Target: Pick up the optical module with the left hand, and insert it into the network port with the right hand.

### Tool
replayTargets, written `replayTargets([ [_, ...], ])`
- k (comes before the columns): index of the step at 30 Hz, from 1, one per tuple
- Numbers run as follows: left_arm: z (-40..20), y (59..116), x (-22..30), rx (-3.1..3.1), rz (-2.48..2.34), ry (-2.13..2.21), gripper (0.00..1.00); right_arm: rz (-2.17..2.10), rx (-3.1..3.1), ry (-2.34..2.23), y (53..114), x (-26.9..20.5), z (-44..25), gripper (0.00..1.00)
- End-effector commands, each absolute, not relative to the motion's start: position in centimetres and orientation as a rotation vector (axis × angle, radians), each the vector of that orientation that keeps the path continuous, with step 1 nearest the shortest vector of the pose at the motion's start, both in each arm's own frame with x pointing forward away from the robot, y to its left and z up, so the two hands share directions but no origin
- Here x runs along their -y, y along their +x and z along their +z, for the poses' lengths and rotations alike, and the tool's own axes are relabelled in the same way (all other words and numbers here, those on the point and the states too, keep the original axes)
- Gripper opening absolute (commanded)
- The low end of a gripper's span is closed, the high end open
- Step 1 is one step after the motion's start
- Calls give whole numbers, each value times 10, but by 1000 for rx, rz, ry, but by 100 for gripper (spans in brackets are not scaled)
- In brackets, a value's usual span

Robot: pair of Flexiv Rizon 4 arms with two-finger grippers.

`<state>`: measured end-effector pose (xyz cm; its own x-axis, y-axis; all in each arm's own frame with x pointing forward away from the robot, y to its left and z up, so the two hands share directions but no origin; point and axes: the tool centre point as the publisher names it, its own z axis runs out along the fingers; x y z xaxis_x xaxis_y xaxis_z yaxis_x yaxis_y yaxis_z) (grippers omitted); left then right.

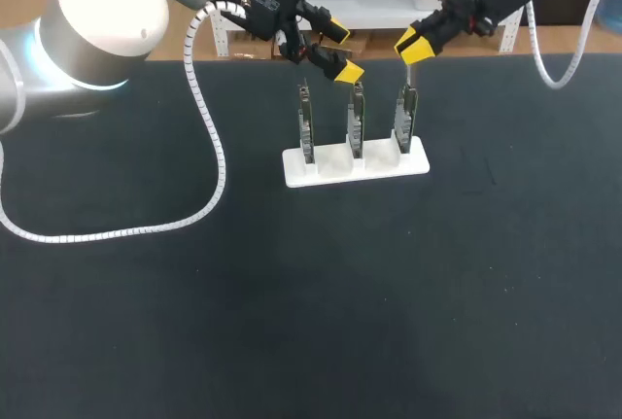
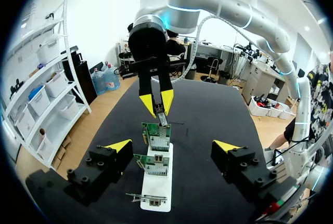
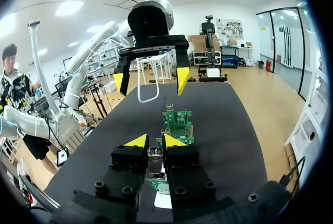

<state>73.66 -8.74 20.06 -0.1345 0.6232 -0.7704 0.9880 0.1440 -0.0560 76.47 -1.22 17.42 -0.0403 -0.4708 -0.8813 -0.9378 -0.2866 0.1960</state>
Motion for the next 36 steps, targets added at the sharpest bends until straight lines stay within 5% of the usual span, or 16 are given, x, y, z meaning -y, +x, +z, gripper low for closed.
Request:
replayTargets([
  [1,201,737,88,-1835,-786,1544,100,1321,-1473,-1767,773,12,171,0],
  [36,201,737,88,-1835,-786,1544,100,1202,-1480,-1771,756,12,181,0],
])
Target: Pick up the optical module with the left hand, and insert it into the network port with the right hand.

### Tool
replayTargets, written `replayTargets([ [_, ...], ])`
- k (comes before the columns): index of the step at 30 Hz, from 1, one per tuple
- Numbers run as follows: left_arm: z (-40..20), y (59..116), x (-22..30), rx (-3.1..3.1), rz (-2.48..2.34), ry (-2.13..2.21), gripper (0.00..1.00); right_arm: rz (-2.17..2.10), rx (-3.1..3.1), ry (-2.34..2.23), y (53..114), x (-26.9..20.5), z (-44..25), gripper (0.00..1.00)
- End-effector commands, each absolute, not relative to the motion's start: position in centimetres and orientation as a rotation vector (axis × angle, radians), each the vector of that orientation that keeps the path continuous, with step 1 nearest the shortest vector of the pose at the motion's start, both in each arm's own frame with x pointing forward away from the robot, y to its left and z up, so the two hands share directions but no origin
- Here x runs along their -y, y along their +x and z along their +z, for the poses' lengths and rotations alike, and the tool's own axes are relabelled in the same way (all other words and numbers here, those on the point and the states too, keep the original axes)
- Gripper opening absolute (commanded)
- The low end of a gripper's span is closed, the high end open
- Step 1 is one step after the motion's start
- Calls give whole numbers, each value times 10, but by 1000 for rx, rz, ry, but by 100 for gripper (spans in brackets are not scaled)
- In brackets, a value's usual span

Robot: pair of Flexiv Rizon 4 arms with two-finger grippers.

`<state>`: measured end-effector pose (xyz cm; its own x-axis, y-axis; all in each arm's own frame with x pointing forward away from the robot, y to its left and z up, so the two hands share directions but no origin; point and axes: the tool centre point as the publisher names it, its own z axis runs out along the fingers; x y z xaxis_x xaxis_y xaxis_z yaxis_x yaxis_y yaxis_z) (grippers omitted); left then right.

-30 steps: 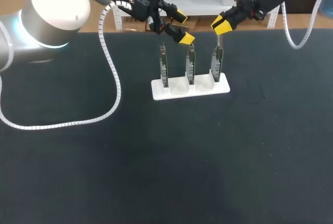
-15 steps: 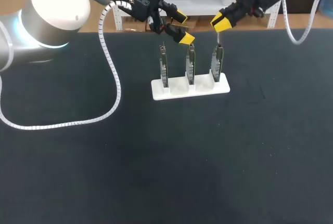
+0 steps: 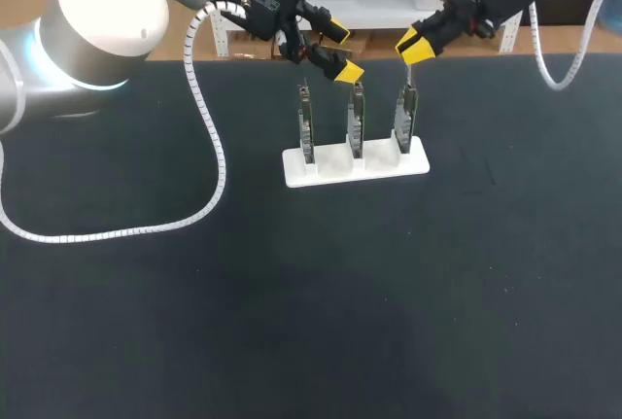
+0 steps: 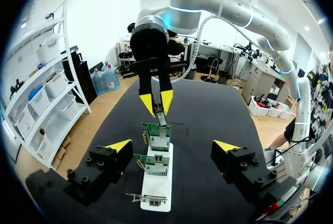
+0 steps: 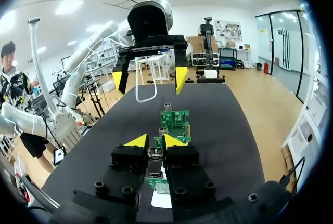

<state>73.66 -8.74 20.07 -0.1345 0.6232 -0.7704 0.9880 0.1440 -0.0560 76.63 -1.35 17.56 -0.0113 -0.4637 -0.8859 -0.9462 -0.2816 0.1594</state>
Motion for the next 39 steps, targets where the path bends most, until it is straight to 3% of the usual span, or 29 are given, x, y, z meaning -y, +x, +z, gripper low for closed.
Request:
replayTargets([
  [1,201,737,88,-1835,-786,1544,100,1200,-1485,-1779,756,11,182,0],
  [39,201,737,88,-1835,-786,1544,100,1158,-1482,-1768,755,14,178,0],
])
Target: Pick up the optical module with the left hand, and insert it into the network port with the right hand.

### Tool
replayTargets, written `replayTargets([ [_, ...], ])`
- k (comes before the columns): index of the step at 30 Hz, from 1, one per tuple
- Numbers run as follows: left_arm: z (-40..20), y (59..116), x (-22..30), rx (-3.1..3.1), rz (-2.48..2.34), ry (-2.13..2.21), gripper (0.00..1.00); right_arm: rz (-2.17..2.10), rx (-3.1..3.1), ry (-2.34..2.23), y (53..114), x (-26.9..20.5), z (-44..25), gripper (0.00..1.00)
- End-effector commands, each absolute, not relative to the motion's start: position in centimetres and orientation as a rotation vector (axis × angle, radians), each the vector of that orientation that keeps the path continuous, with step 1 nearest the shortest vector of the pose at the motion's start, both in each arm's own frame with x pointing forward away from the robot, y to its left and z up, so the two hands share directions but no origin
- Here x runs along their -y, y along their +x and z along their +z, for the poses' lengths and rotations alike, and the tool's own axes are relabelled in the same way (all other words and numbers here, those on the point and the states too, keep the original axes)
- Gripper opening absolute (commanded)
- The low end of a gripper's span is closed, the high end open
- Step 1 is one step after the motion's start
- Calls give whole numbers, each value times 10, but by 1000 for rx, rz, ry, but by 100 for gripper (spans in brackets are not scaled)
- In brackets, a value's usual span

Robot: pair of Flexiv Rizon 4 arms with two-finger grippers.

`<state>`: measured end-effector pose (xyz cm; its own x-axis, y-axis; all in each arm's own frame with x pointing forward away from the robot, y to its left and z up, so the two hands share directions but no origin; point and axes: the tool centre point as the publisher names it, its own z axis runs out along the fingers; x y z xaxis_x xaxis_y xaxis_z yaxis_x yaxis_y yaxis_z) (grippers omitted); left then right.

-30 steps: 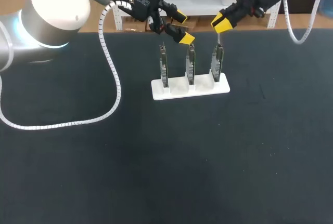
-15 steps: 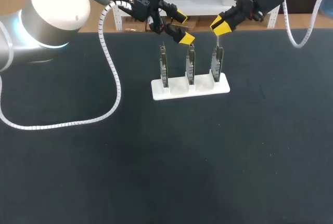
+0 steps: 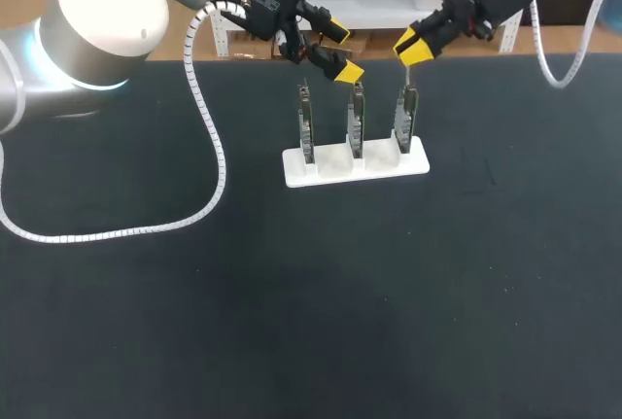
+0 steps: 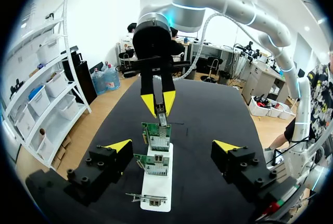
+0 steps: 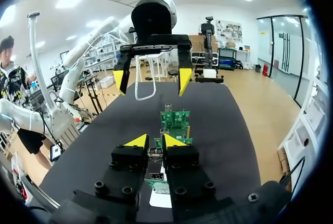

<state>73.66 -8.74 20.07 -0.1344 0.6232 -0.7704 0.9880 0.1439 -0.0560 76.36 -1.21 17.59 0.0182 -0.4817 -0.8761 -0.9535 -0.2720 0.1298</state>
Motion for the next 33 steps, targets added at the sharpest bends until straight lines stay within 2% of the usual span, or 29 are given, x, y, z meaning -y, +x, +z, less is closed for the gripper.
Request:
replayTargets([
  [1,201,737,88,-1835,-786,1544,100,1155,-1483,-1768,755,15,179,0],
  [33,201,737,88,-1835,-786,1544,100,1150,-1485,-1745,758,11,174,0],
])
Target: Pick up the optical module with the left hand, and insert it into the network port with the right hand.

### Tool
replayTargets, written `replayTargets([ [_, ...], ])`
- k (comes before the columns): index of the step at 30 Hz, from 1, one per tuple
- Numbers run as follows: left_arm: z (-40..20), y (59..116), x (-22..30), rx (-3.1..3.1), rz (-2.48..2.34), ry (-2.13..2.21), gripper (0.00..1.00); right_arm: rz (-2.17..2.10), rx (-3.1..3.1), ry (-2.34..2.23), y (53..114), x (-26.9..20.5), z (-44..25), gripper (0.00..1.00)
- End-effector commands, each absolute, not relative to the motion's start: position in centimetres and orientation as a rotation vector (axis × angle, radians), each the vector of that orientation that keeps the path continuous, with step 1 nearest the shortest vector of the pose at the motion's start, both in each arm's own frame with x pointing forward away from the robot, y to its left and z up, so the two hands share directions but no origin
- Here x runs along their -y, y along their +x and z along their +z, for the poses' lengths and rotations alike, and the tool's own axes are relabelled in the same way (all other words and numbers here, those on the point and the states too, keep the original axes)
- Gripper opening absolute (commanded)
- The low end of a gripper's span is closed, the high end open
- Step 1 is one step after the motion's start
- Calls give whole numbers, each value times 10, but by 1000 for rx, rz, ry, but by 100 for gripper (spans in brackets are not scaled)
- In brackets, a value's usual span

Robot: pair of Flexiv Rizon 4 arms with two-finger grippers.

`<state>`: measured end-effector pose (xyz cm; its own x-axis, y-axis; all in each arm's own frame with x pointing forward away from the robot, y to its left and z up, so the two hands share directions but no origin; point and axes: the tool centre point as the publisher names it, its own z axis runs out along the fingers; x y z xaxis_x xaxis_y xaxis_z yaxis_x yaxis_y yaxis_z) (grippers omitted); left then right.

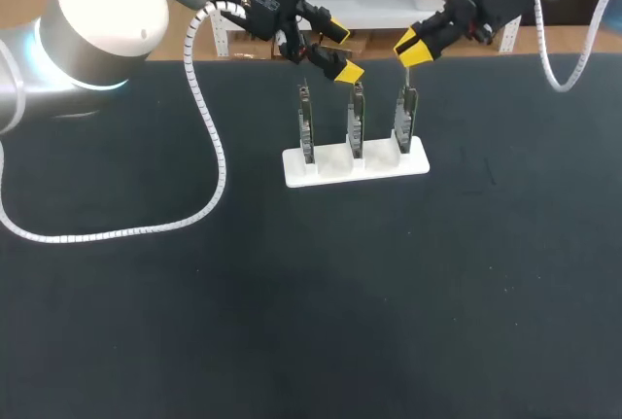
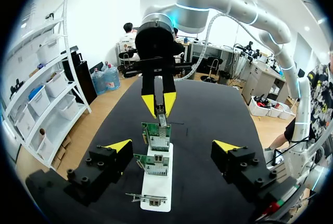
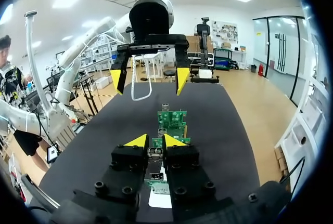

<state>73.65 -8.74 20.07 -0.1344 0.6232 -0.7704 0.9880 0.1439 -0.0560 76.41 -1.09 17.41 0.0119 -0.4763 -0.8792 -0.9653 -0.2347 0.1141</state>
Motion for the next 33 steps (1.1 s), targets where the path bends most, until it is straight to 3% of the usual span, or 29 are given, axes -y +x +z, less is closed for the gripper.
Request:
replayTargets([
  [1,201,737,88,-1835,-786,1544,100,1149,-1485,-1744,757,11,175,0],
  [33,201,737,88,-1835,-786,1544,100,1087,-1471,-1700,753,15,177,0],
])
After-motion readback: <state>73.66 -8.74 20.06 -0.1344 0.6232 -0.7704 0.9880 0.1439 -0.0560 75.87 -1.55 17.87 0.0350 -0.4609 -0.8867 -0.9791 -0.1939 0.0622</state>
